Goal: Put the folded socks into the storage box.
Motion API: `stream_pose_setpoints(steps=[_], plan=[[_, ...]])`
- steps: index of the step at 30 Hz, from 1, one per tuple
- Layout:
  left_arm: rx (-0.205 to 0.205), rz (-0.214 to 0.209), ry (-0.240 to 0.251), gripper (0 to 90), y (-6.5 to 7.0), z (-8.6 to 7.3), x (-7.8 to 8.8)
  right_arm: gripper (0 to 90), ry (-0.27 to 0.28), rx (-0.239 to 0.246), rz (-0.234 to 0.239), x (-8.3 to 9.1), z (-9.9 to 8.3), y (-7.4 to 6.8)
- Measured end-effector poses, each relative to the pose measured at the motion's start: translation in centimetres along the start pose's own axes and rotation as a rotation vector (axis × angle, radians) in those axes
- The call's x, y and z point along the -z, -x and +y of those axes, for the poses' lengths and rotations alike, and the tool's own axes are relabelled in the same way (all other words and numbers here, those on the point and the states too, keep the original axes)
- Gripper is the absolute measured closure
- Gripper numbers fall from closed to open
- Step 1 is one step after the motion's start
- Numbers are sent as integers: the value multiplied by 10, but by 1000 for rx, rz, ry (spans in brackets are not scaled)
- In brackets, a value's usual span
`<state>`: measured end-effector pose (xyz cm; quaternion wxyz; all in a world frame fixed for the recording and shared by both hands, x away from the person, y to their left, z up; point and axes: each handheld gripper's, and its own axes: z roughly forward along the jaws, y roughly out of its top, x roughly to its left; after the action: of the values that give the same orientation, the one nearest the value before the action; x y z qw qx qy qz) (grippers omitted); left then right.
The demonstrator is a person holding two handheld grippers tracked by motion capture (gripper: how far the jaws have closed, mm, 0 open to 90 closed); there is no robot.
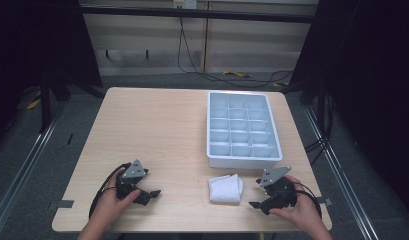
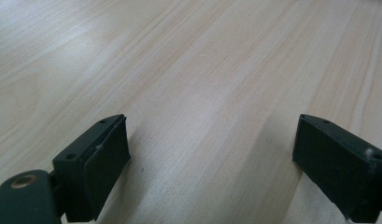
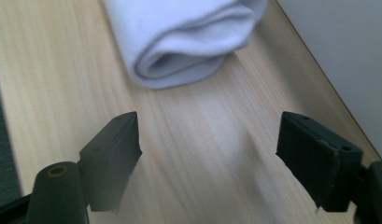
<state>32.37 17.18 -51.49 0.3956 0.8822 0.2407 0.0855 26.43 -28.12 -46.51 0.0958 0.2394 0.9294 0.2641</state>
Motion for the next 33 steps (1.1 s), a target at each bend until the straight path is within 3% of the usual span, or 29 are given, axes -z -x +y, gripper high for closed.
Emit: stream_pose_setpoints(steps=[6, 7, 8, 11, 16, 28, 33], plan=[[-1, 0, 0, 104, 0, 0, 0, 241, -124, 74, 13, 7, 18, 2], [-1, 0, 0, 103, 0, 0, 0, 241, -124, 74, 13, 7, 18, 2], [-1, 0, 0, 104, 0, 0, 0, 241, -163, 91, 18, 9, 23, 2], [-1, 0, 0, 104, 0, 0, 0, 241, -196, 118, 18, 12, 28, 4], [-1, 0, -1, 104, 0, 0, 0, 240, -222, 134, 30, 16, 38, 7], [0, 0, 0, 104, 0, 0, 0, 236, -327, 271, 102, 11, 85, -3], [0, 0, 0, 104, 0, 0, 0, 237, -329, 293, 127, 3, 99, -5]])
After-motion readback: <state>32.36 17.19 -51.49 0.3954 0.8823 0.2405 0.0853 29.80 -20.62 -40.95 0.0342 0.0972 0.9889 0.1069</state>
